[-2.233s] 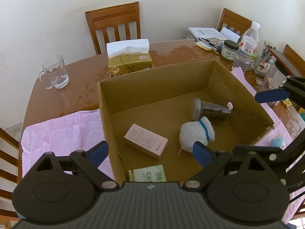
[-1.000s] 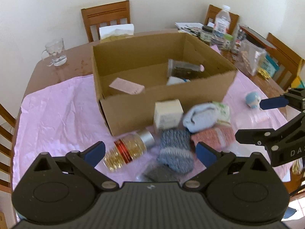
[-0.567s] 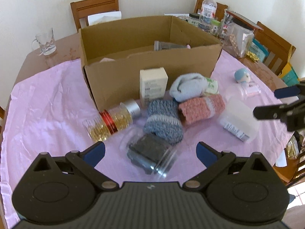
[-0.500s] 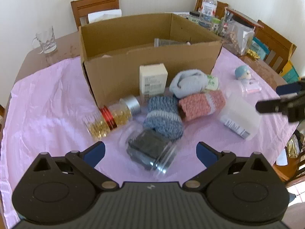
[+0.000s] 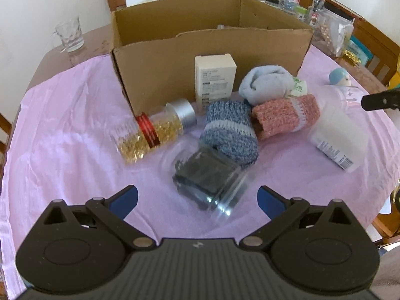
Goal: Organize objects
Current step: 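Grasp the empty clear jar with the right gripper while the left grasps the dark-filled jar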
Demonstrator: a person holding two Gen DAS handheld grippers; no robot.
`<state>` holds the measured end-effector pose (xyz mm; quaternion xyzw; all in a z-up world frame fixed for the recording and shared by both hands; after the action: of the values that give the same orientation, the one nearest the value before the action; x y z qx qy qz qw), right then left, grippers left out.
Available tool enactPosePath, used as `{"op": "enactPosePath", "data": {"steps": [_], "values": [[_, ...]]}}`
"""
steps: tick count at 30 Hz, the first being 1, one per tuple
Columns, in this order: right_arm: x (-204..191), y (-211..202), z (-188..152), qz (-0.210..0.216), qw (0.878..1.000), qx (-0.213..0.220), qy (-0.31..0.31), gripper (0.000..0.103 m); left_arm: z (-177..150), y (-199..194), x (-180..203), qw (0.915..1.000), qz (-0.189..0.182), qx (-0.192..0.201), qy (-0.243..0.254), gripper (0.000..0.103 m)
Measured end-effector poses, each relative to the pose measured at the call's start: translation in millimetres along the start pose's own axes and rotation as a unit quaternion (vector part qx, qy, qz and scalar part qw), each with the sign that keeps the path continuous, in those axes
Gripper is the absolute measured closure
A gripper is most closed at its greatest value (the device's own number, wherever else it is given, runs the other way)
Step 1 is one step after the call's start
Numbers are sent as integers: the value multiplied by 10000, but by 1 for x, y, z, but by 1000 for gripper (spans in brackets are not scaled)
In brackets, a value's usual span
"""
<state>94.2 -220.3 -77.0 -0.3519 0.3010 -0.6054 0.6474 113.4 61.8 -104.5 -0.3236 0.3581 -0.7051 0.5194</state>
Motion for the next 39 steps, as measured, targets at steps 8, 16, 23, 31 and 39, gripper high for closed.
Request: {"op": "enactPosePath", "data": {"steps": [8,16,23,31,39], "values": [[9,24,11,126,9999,-101,50,0,10,12,3,9995,-103,-141,277,2],[12,50,20,56,9992,-329,204,0,20,24,6,9978,-202,-250,580,2],[14,65,25,27,9984,-458,316,0,23,33,8,9963,-356,-410,671,2],[13,73,29,-130,9974,-644,310,0,21,28,8,9948,-570,-406,735,8],[9,71,30,-256,9965,-786,104,9,26,29,7,9945,-672,-514,612,20]]}}
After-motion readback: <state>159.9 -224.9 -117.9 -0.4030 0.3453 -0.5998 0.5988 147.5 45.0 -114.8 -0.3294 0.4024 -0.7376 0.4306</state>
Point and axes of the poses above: each gripper's, at about its wrist camera, not at the fingertips, and y roughly the way its jaws point, x to its right, z to its top, the point moved 3 cm from there along y, roughly the way its jaws point, and after that the axes turned 11 degrees about -y, right-handed, at the moved point
